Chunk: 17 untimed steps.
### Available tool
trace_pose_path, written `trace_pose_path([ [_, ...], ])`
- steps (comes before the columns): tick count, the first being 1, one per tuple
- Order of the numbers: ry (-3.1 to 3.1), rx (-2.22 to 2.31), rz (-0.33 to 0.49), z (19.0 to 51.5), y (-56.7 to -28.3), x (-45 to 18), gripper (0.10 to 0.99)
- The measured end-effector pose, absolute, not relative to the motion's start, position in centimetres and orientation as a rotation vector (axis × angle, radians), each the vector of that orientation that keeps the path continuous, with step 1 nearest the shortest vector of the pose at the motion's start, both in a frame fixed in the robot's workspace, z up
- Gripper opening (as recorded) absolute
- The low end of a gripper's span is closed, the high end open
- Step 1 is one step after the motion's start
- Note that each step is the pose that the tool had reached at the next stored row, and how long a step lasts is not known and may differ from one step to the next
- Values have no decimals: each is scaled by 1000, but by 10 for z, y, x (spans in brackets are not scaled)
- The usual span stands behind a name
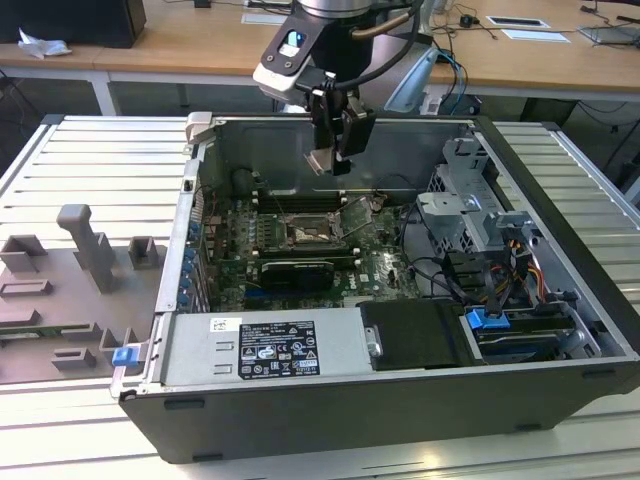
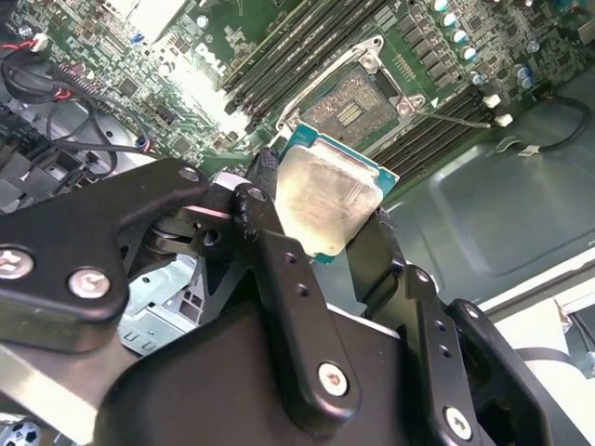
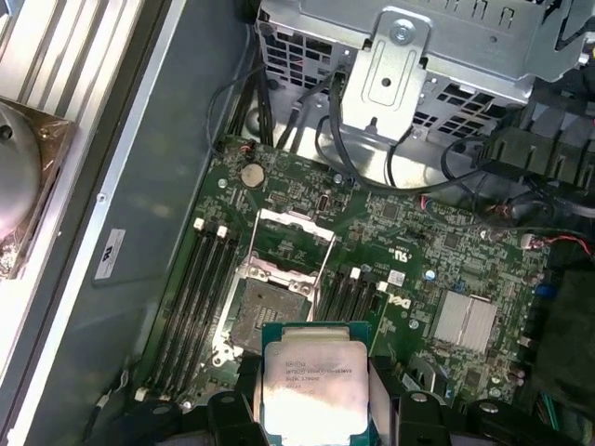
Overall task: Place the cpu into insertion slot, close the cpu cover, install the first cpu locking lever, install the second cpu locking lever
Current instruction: 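Place the cpu into insertion slot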
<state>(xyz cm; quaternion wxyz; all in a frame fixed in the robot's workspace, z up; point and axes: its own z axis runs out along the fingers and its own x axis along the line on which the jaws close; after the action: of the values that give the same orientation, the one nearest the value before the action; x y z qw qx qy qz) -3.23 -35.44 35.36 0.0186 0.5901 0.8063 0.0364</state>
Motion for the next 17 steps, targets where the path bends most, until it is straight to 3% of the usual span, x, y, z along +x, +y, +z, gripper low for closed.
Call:
trace_pose_path([
  [17, 2432, 1921, 109, 352, -354, -32, 541],
])
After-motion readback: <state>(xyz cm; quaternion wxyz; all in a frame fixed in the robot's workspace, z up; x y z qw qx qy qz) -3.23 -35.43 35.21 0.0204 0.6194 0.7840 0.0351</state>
